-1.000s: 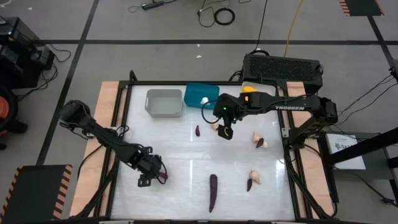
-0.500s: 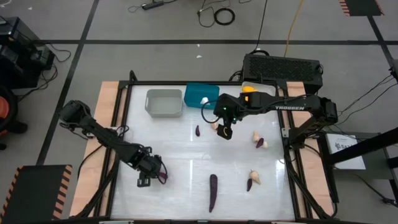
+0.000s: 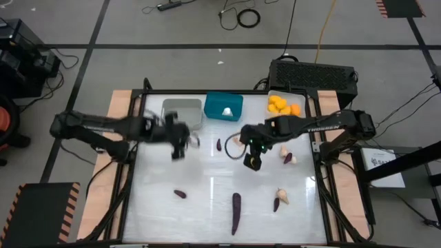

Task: Sort produce into baskets
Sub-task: Put the garlic into the gray bin

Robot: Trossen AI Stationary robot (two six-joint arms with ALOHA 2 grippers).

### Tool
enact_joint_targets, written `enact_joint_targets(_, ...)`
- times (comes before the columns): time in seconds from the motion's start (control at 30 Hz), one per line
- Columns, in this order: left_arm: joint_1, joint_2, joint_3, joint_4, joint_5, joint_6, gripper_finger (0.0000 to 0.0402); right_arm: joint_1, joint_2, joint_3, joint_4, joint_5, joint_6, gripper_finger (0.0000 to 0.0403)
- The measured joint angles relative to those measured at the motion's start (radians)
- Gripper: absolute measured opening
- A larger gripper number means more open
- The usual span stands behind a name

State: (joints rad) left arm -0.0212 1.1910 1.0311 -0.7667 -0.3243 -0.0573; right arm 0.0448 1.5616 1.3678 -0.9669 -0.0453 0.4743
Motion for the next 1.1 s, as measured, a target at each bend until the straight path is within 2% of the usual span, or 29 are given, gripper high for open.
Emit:
enact_joint_targets(0.07, 0.135, -0.009, 0.002, 0.022, 0.026, 0.056, 0.0154, 0.038, 0.000, 0.000, 0.004, 0.035, 0.034, 0.0320)
enact_joint_targets(0.23, 0.439, 0.036, -0.016, 0.035, 0.187, 0.108, 0.0154, 0.115, 0.000, 0.000, -0.008, 0.128, 0.133, 0.0320)
enact_joint_targets(0.4, 0.611, 0.118, -0.023, 0.060, 0.286, 0.101, 0.0154, 0.155, 0.000, 0.000, -0.051, 0.166, 0.222, 0.0320)
enact_joint_targets(0.5, 0.654, 0.156, -0.023, 0.091, 0.317, 0.090, 0.0154, 0.171, 0.000, 0.000, -0.058, 0.186, 0.252, 0.0320)
enact_joint_targets(0.67, 0.684, 0.191, -0.023, 0.115, 0.291, 0.090, 0.0174, 0.181, -0.005, 0.000, -0.074, 0.208, 0.266, 0.0320)
enact_joint_targets(0.93, 0.689, 0.199, -0.023, 0.094, 0.293, 0.089, 0.0225, 0.178, -0.017, 0.000, -0.086, 0.238, 0.233, 0.0320)
enact_joint_targets(1.1, 0.689, 0.199, -0.019, 0.089, 0.293, 0.089, 0.0235, 0.160, -0.021, -0.001, -0.086, 0.235, 0.191, 0.0320)
